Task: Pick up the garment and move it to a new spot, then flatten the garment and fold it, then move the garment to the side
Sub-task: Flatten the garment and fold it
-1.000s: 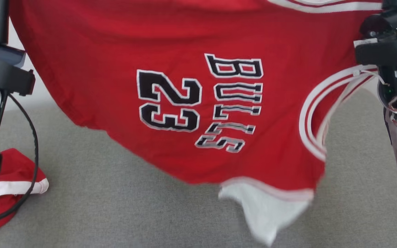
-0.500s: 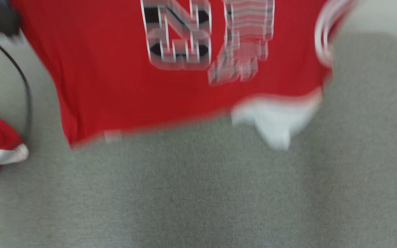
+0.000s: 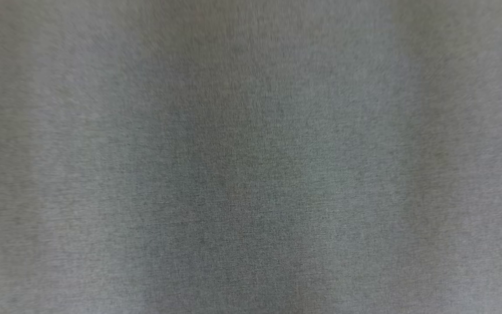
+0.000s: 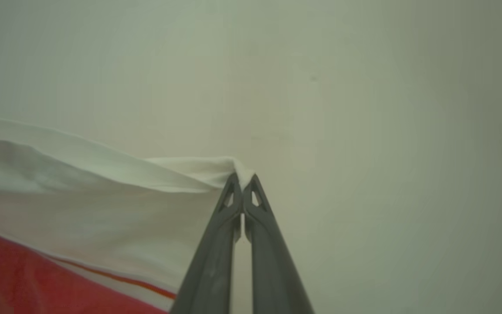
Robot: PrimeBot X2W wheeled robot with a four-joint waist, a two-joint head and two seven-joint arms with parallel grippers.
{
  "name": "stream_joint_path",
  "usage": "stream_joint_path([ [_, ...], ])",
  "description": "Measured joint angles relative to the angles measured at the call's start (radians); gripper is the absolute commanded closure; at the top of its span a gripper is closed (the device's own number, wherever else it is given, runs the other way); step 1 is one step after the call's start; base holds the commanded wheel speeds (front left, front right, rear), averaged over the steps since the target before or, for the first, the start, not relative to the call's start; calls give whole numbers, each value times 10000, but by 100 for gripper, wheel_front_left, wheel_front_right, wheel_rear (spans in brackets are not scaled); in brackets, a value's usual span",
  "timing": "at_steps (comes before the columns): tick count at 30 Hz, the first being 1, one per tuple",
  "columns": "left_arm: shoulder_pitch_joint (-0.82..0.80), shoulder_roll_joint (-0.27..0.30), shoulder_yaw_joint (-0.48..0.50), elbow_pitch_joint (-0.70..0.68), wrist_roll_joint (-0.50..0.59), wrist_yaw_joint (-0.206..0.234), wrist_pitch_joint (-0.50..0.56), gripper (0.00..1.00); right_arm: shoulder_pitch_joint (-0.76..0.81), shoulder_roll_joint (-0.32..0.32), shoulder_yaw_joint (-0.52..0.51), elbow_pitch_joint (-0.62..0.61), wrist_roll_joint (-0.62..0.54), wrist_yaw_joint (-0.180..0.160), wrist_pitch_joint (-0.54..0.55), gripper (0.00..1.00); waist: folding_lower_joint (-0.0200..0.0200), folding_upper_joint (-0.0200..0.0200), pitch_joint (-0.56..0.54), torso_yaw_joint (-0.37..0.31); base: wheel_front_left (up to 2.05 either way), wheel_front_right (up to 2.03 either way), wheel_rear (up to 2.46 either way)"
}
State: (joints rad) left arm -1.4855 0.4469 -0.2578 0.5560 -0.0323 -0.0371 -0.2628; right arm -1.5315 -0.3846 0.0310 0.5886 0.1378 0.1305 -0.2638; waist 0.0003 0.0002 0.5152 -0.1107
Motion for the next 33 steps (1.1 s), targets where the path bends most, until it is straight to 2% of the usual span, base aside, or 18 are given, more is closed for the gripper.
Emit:
stream_joint_path([
  [5,1535,-128,184,-82,-261,228,0,100,1404,-111,27,-184,84,17,2,100,1,1,674,-110,0,0,0],
  [8,2630,-518,449,-186,-600,502,0,100,2497,-163,-69,-359,301,17,4,100,0,1,1021,-170,0,0,0],
  [12,4237,-926,625,-257,-798,545,2,100,4094,-19,-226,-782,642,17,4,100,0,1,1324,-252,0,0,0],
  [15,5354,-1452,1039,-418,-1066,711,-2,100,5434,180,-244,-1156,857,17,6,100,0,1,1300,-310,0,0,0],
  [17,5919,-1743,1344,-562,-1260,746,-33,100,6371,364,-337,-1440,1003,17,6,100,-5,-2,1178,-332,0,0,0],
  [24,8148,-2554,1854,-577,-1154,443,-86,100,9819,1162,-878,-2334,1344,17,6,100,-7,-5,226,-350,0,0,0],
  [33,10653,-3254,2744,-464,-1097,280,-82,100,12250,1615,-823,-2243,1383,17,6,100,-6,-5,-1199,-448,0,0,0],
])
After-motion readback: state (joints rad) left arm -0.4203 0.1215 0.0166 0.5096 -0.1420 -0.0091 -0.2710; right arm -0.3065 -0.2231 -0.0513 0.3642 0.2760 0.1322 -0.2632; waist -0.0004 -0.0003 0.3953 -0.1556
